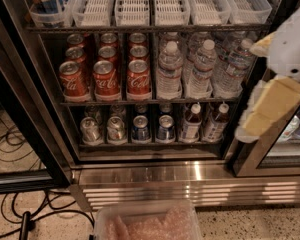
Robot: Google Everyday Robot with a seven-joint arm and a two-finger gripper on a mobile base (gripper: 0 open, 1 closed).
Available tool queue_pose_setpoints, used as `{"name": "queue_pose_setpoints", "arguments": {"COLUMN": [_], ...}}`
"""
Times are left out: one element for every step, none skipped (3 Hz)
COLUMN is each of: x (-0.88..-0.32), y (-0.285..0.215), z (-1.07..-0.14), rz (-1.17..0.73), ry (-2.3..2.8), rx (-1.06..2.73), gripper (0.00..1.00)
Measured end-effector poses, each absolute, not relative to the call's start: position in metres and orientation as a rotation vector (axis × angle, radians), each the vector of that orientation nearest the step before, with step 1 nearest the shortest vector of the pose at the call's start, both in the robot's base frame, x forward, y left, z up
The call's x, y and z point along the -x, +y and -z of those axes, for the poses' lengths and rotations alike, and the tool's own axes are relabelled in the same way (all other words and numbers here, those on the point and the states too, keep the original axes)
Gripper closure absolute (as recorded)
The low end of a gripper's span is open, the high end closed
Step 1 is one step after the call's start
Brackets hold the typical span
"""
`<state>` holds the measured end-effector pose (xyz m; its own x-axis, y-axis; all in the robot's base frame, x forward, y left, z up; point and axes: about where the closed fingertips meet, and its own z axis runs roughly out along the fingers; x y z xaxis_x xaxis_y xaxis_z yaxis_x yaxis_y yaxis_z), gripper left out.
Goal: Pick redbull can from top shelf of fridge
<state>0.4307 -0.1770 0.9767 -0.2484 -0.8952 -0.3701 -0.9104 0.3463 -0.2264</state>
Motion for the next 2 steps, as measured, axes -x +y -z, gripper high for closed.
{"name": "queue_pose_setpoints", "arguments": {"x": [-0.437, -0.437], "y": [-0.108, -0.053], "z": [-0.991, -1.015], "rz": [-0.197, -0.321], "ry": [2.02, 1.861], "rx": [1.488, 1.458], "gripper": [0.0, 0.0]}}
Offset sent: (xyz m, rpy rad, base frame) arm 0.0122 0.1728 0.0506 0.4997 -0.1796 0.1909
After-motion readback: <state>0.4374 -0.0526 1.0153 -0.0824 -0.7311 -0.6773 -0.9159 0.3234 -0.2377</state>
